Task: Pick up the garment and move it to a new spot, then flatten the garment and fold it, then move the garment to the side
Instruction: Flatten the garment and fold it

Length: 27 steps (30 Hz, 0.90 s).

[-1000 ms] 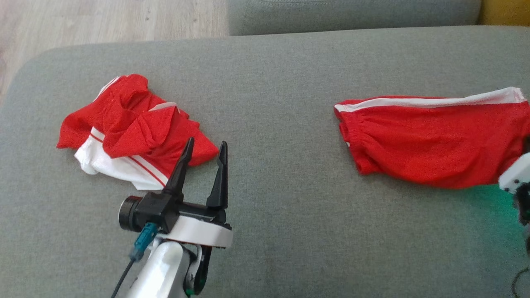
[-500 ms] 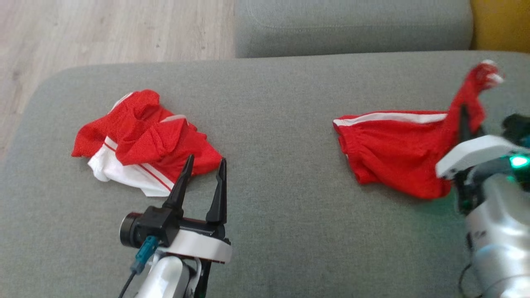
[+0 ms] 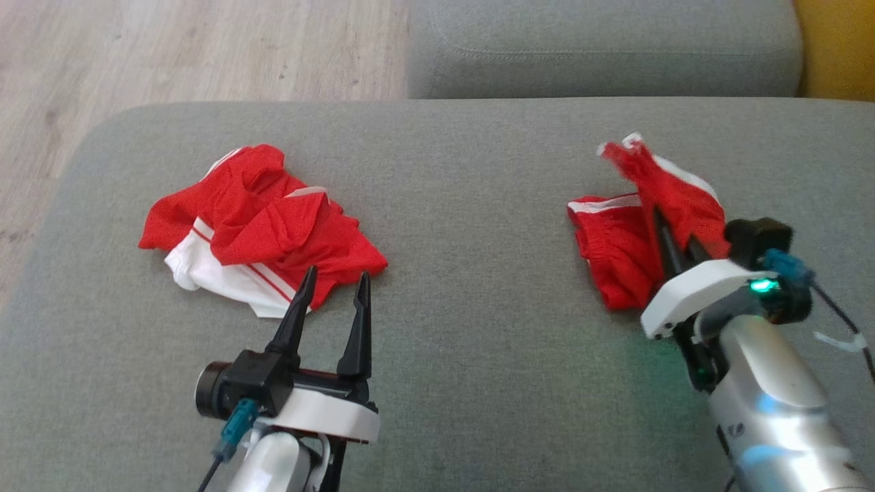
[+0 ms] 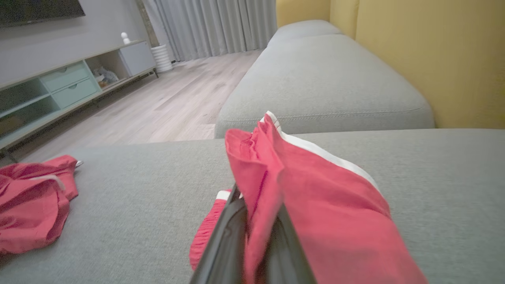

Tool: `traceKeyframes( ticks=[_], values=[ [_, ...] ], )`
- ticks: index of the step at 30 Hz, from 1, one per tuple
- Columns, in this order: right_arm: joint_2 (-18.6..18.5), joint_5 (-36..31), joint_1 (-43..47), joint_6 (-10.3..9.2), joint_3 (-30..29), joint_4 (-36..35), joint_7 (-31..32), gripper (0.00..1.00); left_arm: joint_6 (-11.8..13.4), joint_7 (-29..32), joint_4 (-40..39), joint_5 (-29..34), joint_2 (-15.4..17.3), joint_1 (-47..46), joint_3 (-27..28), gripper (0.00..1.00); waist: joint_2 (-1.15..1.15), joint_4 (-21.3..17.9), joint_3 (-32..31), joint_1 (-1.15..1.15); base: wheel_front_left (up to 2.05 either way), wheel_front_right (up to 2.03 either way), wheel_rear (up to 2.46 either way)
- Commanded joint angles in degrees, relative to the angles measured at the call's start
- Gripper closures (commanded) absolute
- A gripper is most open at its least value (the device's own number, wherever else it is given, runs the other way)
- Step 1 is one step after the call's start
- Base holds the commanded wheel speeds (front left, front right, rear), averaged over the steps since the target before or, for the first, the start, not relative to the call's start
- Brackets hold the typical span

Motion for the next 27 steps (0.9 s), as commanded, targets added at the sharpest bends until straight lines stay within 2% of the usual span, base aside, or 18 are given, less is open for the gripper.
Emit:
traceKeyframes(
  ticks=[1,12,13,14,17,21,27],
  values=[
    [0.49,0.32,-1.06,-0.05,2.34,-1.8,-0.34,1.0,-0.33,-0.3,-2.06,0.52,0.3,-1.88,2.19,0.0,0.0,0.41,0.45,0.0,0.0,0.0,0.0],
    [0.96,1.6,-0.56,-0.05,14.06,3.0,-0.94,1.0,-0.11,-0.3,-1.51,0.43,0.31,-1.97,1.96,0.0,0.0,0.97,1.01,0.0,0.0,0.0,0.0],
    [0.93,1.79,-0.59,-0.05,14.74,3.61,-1.0,0.56,-0.12,-0.3,-1.4,0.47,0.38,-1.91,1.95,0.0,0.0,0.76,0.87,0.0,0.0,0.0,0.0],
    [1.05,2.43,-0.6,-0.05,14.98,4.11,-1.18,0.0,-0.08,-0.3,-1.29,0.47,0.44,-1.9,2.0,0.0,0.0,0.51,0.72,0.0,0.0,0.0,0.0],
    [1.03,3.73,-1.29,-0.05,15.38,4.08,-2.64,0.0,0.14,-0.3,-1.46,0.34,0.65,-2.07,2.5,0.0,0.0,-0.99,0.11,0.0,0.0,0.0,0.0],
    [-0.35,3.68,-2.17,-0.05,12.14,1.17,-3.87,0.0,0.39,-0.3,-2.15,0.13,0.75,-1.89,3.27,0.0,0.0,-3.0,-0.68,0.0,0.0,0.0,0.0],
    [-3.24,-2.27,-0.4,-0.05,-0.38,-9.33,-4.22,0.0,0.55,-0.3,-3.44,0.07,0.73,-0.98,4.29,0.0,0.0,-5.96,-1.9,0.0,0.0,0.0,0.0]
  ],
)
